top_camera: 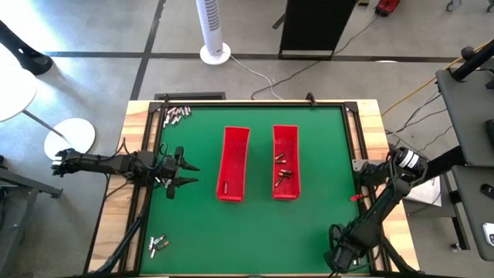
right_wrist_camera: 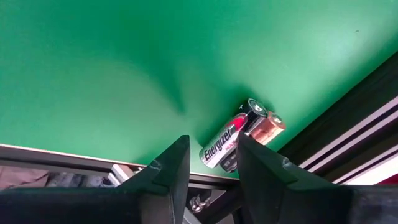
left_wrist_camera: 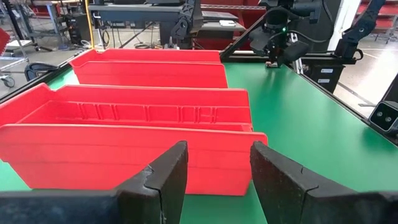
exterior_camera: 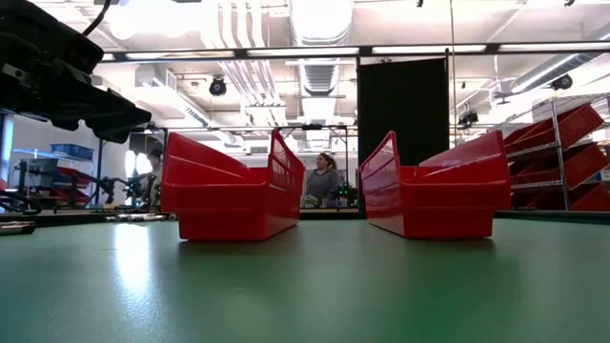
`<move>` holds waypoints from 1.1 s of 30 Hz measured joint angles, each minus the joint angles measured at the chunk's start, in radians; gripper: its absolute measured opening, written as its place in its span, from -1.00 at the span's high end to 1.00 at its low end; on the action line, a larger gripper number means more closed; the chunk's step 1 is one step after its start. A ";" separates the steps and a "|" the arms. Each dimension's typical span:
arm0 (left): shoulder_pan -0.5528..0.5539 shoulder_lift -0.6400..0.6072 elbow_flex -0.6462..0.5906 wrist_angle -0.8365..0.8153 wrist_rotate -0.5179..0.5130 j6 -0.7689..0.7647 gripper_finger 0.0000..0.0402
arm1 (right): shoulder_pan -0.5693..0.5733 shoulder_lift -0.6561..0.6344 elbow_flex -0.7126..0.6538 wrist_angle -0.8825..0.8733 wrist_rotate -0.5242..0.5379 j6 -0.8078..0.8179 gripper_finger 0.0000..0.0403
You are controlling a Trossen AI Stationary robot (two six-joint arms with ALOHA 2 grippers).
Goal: Sort batteries
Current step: Put the silver battery into the left red bin
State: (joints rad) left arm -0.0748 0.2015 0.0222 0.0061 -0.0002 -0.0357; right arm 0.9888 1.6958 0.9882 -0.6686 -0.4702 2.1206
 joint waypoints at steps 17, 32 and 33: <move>0.000 0.000 0.000 0.000 0.000 0.000 0.23 | -0.043 -0.028 0.000 0.032 0.001 -0.016 0.32; 0.000 0.000 0.000 0.001 0.000 0.000 0.23 | -0.003 -0.010 -0.001 -0.006 -0.048 0.055 0.11; 0.000 0.000 0.000 0.000 0.000 0.000 0.23 | -0.002 -0.004 -0.002 -0.006 -0.046 0.050 0.11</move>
State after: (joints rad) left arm -0.0750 0.2016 0.0223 0.0063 -0.0002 -0.0357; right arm 0.9863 1.6919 0.9859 -0.6742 -0.5161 2.1711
